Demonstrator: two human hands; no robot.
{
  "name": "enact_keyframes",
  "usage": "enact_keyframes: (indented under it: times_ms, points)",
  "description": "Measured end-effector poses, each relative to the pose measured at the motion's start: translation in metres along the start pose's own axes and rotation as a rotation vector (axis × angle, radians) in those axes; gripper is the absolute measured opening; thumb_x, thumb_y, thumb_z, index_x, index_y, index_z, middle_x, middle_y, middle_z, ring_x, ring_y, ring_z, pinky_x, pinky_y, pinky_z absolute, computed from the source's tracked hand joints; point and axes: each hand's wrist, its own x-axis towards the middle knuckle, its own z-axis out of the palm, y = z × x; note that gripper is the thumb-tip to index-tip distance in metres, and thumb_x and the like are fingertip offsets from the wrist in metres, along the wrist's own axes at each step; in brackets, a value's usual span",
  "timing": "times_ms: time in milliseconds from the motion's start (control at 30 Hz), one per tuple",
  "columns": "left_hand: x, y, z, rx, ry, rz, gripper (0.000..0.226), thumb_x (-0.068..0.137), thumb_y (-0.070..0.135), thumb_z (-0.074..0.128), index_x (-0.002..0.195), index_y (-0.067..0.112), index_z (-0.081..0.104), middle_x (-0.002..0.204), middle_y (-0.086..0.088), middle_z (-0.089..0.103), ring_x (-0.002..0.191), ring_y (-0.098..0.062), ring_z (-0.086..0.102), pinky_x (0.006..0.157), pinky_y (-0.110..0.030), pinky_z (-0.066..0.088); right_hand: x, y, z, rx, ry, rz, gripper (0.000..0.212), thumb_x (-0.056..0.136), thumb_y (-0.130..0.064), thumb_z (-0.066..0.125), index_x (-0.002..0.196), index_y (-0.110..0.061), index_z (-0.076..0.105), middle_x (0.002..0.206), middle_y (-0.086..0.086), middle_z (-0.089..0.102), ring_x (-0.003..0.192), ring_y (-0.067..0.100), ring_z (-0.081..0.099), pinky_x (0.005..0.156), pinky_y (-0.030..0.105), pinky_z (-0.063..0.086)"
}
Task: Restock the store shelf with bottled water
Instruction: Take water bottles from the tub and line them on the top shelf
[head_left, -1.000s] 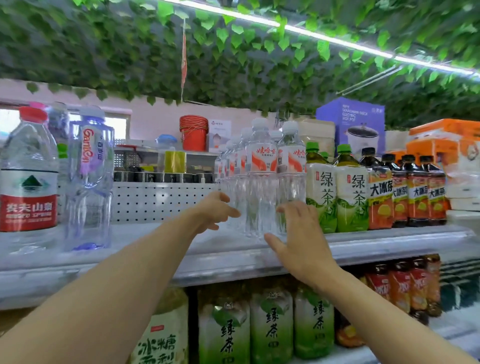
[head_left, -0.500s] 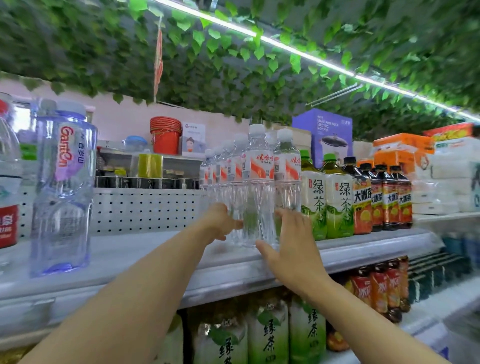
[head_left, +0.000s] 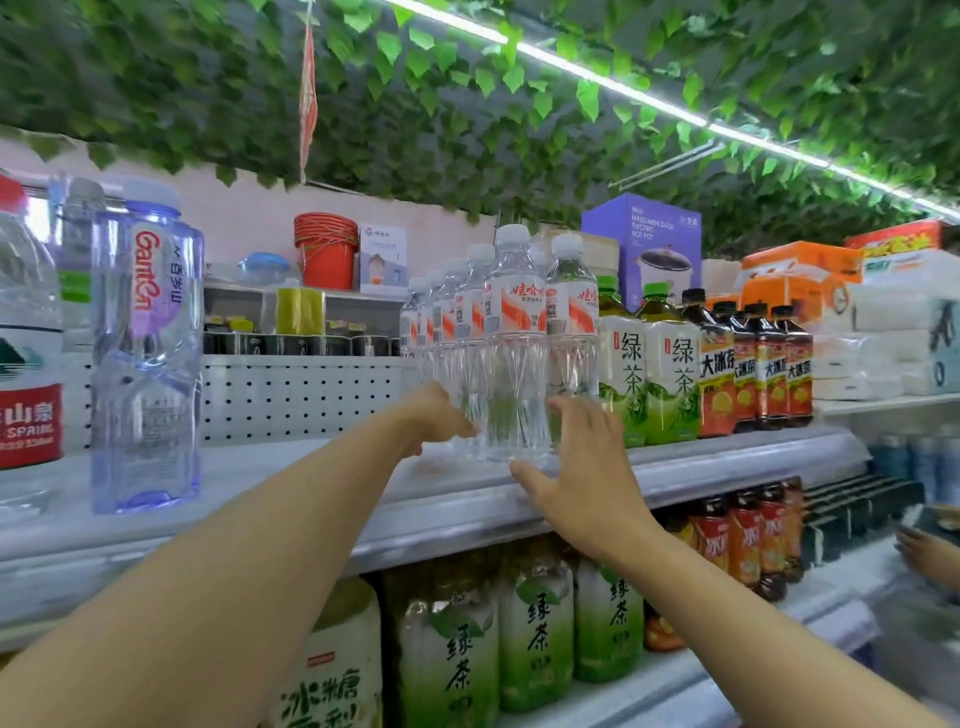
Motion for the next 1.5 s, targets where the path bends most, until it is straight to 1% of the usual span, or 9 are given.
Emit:
enact_keyframes:
  times_ms: [200,400,567,733,800,933,1067,1200,1500]
  points:
    - [-0.051,-0.012,-0.022,0.035,0.114,0.073,0.062,0.088,0.016,0.065,0.14,0.007,0.034,0.144,-0.013,0.038,0.129,-0.03,0.04,0.107,-0.039,0.033,-0.025,-0.015,-0.008,0.052,-0.039,-0.048,0.066,0.088,-0.041,0.059,0.14,-0.017,0.026,0.14,0.001,0.027,0.128,0.016,0.017,0.108,0.029,0.018]
    - [-0.117,-0.025,-0.048,0.091,0.289,0.088,0.055,0.083,0.024,0.07,0.131,0.014,0.044,0.131,-0.01,0.052,0.116,-0.026,0.05,0.101,-0.04,0.042,-0.049,-0.043,-0.005,0.201,-0.094,-0.167,0.062,0.088,-0.037,0.061,0.137,-0.015,0.031,0.134,0.002,0.031,0.125,0.017,0.022,0.104,0.027,0.021]
    - [-0.175,-0.042,-0.057,0.121,0.484,0.015,0.043,0.085,0.024,0.068,0.122,0.017,0.049,0.116,-0.005,0.059,0.103,-0.022,0.056,0.091,-0.036,0.047,-0.078,-0.068,0.008,0.322,-0.175,-0.313,0.061,0.088,-0.037,0.061,0.137,-0.016,0.033,0.134,0.002,0.033,0.125,0.017,0.022,0.102,0.024,0.021]
    - [-0.242,-0.086,-0.044,0.111,0.658,-0.115,0.034,0.082,0.022,0.068,0.111,0.022,0.05,0.106,0.001,0.057,0.085,-0.012,0.057,0.067,-0.025,0.047,-0.12,-0.091,0.027,0.416,-0.297,-0.409,0.064,0.087,-0.037,0.062,0.139,-0.016,0.031,0.136,0.001,0.032,0.126,0.018,0.023,0.109,0.029,0.022]
    - [-0.271,-0.11,-0.034,0.118,0.688,-0.197,0.035,0.081,0.02,0.068,0.112,0.021,0.051,0.104,0.002,0.057,0.089,-0.013,0.057,0.073,-0.028,0.05,-0.141,-0.1,0.039,0.467,-0.361,-0.426,0.063,0.086,-0.037,0.063,0.137,-0.016,0.033,0.135,0.001,0.033,0.125,0.018,0.024,0.109,0.03,0.024]
    - [-0.332,-0.161,-0.018,0.132,0.643,-0.403,0.039,0.081,0.022,0.069,0.115,0.017,0.049,0.11,-0.003,0.055,0.098,-0.019,0.054,0.085,-0.036,0.049,-0.191,-0.116,0.064,0.536,-0.513,-0.464,0.06,0.086,-0.037,0.062,0.135,-0.015,0.034,0.134,0.002,0.033,0.126,0.021,0.026,0.107,0.033,0.027]
    - [-0.396,-0.213,-0.003,0.113,0.538,-0.648,0.042,0.085,0.021,0.067,0.12,0.013,0.046,0.113,-0.008,0.052,0.09,-0.02,0.054,0.063,-0.022,0.046,-0.248,-0.129,0.092,0.586,-0.716,-0.512,0.058,0.088,-0.033,0.061,0.135,-0.014,0.033,0.135,0.004,0.031,0.128,0.022,0.027,0.104,0.029,0.026]
    - [-0.458,-0.267,0.012,0.075,0.456,-0.866,0.048,0.084,0.026,0.068,0.124,0.015,0.045,0.118,-0.008,0.051,0.098,-0.022,0.052,0.081,-0.029,0.045,-0.313,-0.143,0.12,0.583,-0.84,-0.541,0.059,0.084,-0.029,0.067,0.133,-0.009,0.039,0.131,0.01,0.038,0.123,0.028,0.034,0.101,0.033,0.03]
    - [-0.584,-0.382,0.06,0.03,0.362,-1.125,0.043,0.081,0.023,0.07,0.12,0.014,0.052,0.11,-0.005,0.056,0.103,-0.028,0.059,0.083,-0.028,0.045,-0.469,-0.173,0.183,0.518,-1.126,-0.578,0.055,0.081,-0.023,0.066,0.128,-0.003,0.044,0.128,0.015,0.041,0.118,0.034,0.039,0.1,0.043,0.035]
